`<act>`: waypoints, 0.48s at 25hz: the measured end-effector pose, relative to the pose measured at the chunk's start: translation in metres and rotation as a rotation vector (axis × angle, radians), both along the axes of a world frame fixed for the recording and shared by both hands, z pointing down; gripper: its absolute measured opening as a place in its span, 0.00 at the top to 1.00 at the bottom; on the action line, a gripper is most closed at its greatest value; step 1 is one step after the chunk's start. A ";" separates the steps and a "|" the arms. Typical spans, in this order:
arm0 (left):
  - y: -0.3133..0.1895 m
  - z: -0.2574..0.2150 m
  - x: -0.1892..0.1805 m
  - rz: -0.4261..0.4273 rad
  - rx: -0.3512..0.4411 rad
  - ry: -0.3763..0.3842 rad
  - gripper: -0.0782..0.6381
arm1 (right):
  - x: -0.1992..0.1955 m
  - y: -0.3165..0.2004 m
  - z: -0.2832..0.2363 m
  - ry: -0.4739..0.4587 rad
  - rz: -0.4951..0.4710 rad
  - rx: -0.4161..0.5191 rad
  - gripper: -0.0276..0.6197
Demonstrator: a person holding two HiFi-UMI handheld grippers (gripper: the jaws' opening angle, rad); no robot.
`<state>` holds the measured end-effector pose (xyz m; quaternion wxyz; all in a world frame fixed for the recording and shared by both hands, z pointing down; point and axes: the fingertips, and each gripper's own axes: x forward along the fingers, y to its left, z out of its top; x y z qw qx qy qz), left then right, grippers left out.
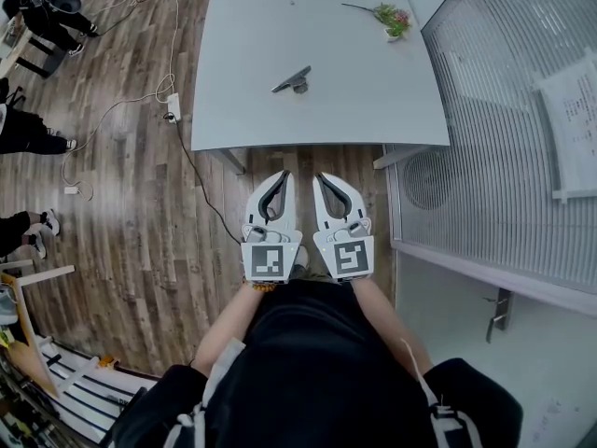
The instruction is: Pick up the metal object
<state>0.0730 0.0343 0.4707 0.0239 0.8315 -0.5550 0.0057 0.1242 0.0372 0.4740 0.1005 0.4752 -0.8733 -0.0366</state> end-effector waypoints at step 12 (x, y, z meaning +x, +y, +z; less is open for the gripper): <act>-0.062 -0.005 -0.043 0.038 0.007 0.040 0.90 | -0.044 -0.060 -0.008 0.018 0.015 0.002 0.96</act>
